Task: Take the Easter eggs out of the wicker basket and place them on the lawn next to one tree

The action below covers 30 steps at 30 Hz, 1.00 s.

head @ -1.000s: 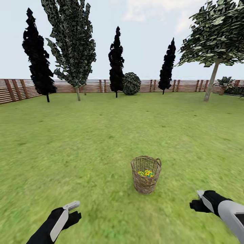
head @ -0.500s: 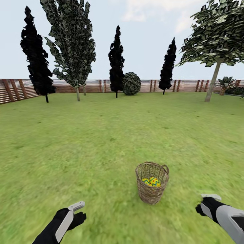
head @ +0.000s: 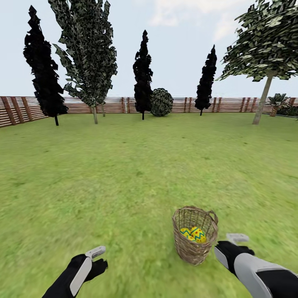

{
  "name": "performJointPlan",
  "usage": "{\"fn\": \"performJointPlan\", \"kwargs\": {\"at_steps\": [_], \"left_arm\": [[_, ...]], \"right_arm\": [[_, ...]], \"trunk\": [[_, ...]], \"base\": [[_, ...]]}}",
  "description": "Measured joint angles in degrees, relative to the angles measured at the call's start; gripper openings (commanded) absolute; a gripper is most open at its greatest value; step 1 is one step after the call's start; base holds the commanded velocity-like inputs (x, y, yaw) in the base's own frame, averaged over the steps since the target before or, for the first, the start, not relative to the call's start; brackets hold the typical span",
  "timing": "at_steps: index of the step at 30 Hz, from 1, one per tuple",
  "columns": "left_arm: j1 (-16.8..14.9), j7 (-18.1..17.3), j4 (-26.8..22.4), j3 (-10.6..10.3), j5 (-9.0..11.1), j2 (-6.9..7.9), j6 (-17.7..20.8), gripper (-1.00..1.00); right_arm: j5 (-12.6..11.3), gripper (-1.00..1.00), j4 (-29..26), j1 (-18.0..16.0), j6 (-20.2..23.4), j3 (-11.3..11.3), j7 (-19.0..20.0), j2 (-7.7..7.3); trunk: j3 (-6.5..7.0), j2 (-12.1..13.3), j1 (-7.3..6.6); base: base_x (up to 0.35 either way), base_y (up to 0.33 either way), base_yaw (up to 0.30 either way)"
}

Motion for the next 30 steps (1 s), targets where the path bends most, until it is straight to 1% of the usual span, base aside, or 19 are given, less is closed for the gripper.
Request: {"fn": "performJointPlan", "kwargs": {"at_steps": [2, 3, 4, 5, 6, 7, 8, 9, 10, 11, 12, 13, 14, 15, 17, 21, 23, 25, 30], "left_arm": [[0.0, 0.0, 0.0, 0.0, 0.0, -0.14, 0.0, 1.00], [0.0, 0.0, 0.0, 0.0, 0.0, -0.16, 0.0, 1.00], [0.0, 0.0, 0.0, 0.0, 0.0, -0.19, 0.0, 1.00], [0.0, 0.0, 0.0, 0.0, 0.0, -0.26, 0.0, 1.00], [0.0, 0.0, 0.0, 0.0, 0.0, -0.46, 0.0, 1.00], [0.0, 0.0, 0.0, 0.0, -0.1, -0.53, 0.0, 1.00], [0.0, 0.0, 0.0, 0.0, -0.1, -0.64, 0.0, 1.00], [0.0, 0.0, 0.0, 0.0, -0.1, -0.71, 0.0, 1.00], [0.0, 0.0, 0.1, 0.0, -0.1, -0.77, 0.0, 1.00], [0.0, 0.0, 0.4, 0.0, -0.1, -0.83, 0.0, 1.00], [0.0, 0.0, 0.9, -0.1, -0.1, -0.91, -0.1, 1.00], [0.0, 0.0, 1.8, -0.1, -0.1, -1.27, -0.1, 1.00], [0.0, 0.0, 2.4, -0.3, -0.2, -1.73, -0.2, 1.00], [0.0, 0.0, 2.6, -0.5, -0.2, -1.83, -0.2, 1.00], [0.0, 0.0, 2.7, -1.0, -0.3, -1.94, -0.2, 1.00], [0.0, 0.0, 2.8, -1.3, -0.3, -1.98, -0.2, 1.00], [0.0, 0.0, 2.8, -1.3, -0.3, -2.02, -0.2, 1.00], [0.0, 0.0, 2.8, -1.3, -0.3, -2.07, -0.2, 1.00], [0.0, 0.0, 2.8, -1.5, -0.3, -2.20, -0.2, 1.00]], "right_arm": [[-0.5, 1.00, 0.8, 0.8, -5.2, 0.2, -9.2, 2.49], [-0.4, 1.00, 1.2, 0.9, -5.3, 0.4, -9.6, 2.91], [0.1, 1.00, 2.0, 1.0, -4.0, 1.0, -7.7, 3.45], [1.0, 1.00, 2.5, 1.1, -1.4, 2.0, -2.6, 3.75], [3.3, 1.00, 2.9, 1.1, 5.4, 4.3, 13.3, 3.81], [4.0, 1.00, 2.9, 1.1, 7.1, 5.3, 19.8, 3.70], [5.2, 1.00, 2.5, 1.1, 9.3, 6.6, 28.5, 3.29], [6.2, 1.00, 1.8, 1.1, 10.7, 7.8, 34.6, 2.64], [6.9, 1.00, 0.9, 1.1, 11.5, 8.1, 37.6, 2.03], [7.2, 1.00, 0.2, 1.1, 11.4, 8.3, 38.7, 1.53], [7.1, 1.00, -0.2, 1.1, 10.4, 8.4, 38.5, 1.05], [5.5, 1.00, -0.8, 1.1, 6.7, 7.8, 36.1, 0.46], [2.3, 1.00, -1.1, 1.1, 4.0, 6.7, 34.0, 0.14], [1.2, 1.00, -1.3, 1.1, 3.3, 6.5, 33.6, 0.11], [0.0, 1.00, -1.5, 1.1, 2.0, 6.3, 33.1, 0.09], [-0.2, 1.00, -1.6, 1.1, 1.7, 6.3, 33.0, -0.02], [0.9, 1.00, -1.6, 1.1, 2.4, 6.7, 32.9, 0.00], [1.3, 1.00, -1.6, 1.1, 2.3, 6.7, 32.8, -0.09], [1.9, 1.00, -1.1, 1.1, 1.4, 6.8, 32.8, -1.05]], "trunk": [[0.00, 0.0, 0.00], [0.00, 0.0, 0.00], [0.00, 0.0, 0.00], [0.00, 0.0, 0.00], [0.00, 0.0, 0.00], [0.00, 0.0, 0.00], [0.00, 0.0, 0.00], [0.00, 0.0, 0.00], [0.00, 0.0, 0.00], [0.00, 0.0, 0.00], [0.00, 0.0, 0.00], [0.00, 0.0, 0.00], [0.00, 0.0, 0.00], [0.00, 0.0, 0.00], [0.00, 0.0, 0.00], [0.00, 0.0, 0.00], [0.00, 0.0, 0.00], [0.00, 0.0, 0.00], [0.00, 0.0, 0.00]], "base": [[0.332, 0.139, 0.000], [0.332, 0.139, 0.000], [0.332, 0.139, 0.000], [0.332, 0.138, 0.000], [0.332, 0.138, 0.000], [0.332, 0.138, 0.000], [0.332, 0.138, 0.000], [0.332, 0.138, 0.000], [0.332, 0.138, 0.000], [0.331, 0.138, 0.000], [0.331, 0.138, 0.000], [0.331, 0.138, 0.000], [0.332, 0.138, 0.000], [0.331, 0.138, 0.000], [0.331, 0.138, 0.000], [0.331, 0.137, 0.000], [0.324, 0.128, 0.000], [0.320, 0.123, 0.000], [0.311, 0.118, 0.000]]}}
